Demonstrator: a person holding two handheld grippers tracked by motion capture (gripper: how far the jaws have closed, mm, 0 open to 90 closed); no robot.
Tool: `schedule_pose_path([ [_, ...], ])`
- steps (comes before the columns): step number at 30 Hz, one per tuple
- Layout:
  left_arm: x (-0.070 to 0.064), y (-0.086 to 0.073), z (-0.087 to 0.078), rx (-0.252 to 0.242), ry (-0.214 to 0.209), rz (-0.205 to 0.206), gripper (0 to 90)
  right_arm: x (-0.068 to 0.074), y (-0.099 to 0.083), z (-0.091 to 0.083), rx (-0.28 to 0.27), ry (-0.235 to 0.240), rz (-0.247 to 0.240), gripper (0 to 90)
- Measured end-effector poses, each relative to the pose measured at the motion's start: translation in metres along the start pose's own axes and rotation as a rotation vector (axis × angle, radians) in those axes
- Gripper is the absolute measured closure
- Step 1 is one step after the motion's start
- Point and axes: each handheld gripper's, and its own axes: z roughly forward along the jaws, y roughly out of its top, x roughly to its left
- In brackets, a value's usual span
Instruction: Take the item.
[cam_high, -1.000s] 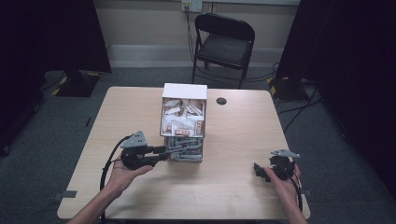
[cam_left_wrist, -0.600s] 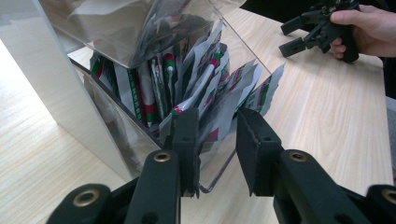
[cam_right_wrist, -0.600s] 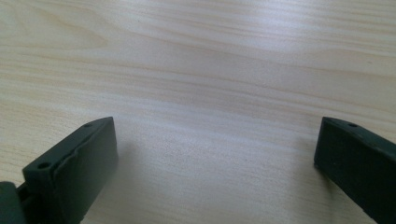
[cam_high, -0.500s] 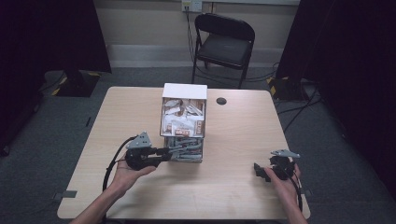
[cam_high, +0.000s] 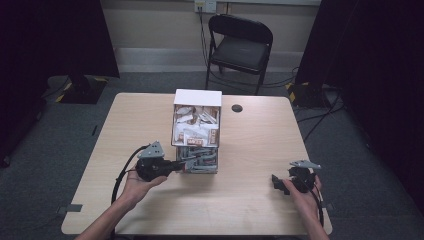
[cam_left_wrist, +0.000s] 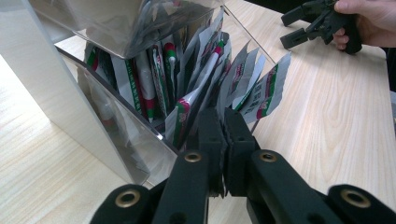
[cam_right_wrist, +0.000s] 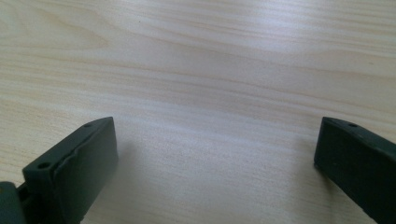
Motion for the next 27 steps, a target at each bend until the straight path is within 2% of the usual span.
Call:
schedule_pose_path([
  [7, 0.0023, -0.0007, -0.0003, -0.001, 0.003, -0.006, 89.8, -0.0001, 0.0, 0.0, 0.0, 0.0, -0.001, 0.0],
  [27, 0.0055, -0.0011, -0.0076, -0.024, -0.029, -0.041, 90.0, 0.0, 0.0, 0.0, 0.0, 0.0, 0.0, 0.0],
])
